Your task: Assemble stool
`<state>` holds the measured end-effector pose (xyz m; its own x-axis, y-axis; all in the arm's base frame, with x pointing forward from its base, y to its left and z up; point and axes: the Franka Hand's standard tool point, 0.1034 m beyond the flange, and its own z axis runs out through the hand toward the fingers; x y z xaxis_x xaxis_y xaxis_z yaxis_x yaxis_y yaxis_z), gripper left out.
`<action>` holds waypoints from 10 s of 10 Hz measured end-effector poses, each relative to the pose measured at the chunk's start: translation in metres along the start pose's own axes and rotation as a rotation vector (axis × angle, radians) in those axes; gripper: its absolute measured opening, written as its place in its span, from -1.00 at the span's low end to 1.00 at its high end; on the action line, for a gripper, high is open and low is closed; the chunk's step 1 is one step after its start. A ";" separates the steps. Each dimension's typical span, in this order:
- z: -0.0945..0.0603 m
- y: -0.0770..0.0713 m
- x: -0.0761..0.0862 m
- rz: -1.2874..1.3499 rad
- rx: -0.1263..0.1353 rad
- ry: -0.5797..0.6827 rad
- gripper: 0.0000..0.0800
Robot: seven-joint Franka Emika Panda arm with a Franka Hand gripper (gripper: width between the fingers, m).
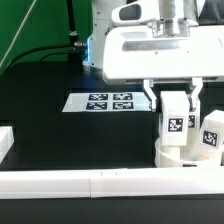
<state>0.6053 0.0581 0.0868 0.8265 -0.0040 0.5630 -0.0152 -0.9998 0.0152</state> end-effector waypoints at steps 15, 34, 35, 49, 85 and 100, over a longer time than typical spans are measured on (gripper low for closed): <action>0.002 -0.002 -0.003 -0.016 -0.010 -0.009 -0.16; 0.006 -0.002 -0.008 -0.019 -0.011 -0.014 0.62; 0.006 -0.002 -0.008 -0.019 -0.011 -0.014 0.62; -0.014 0.019 0.035 0.189 0.073 -0.484 0.62; 0.017 -0.004 0.015 2.483 -0.266 -0.364 -0.16; -0.016 -0.034 0.035 1.133 -0.016 -0.615 0.62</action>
Offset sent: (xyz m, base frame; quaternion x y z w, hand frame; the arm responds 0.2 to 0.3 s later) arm -0.0085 0.0063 -0.0108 0.0085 0.0132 0.0101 0.9998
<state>0.6256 0.0923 0.1189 0.4699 -0.8592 -0.2025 -0.8781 -0.4318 -0.2060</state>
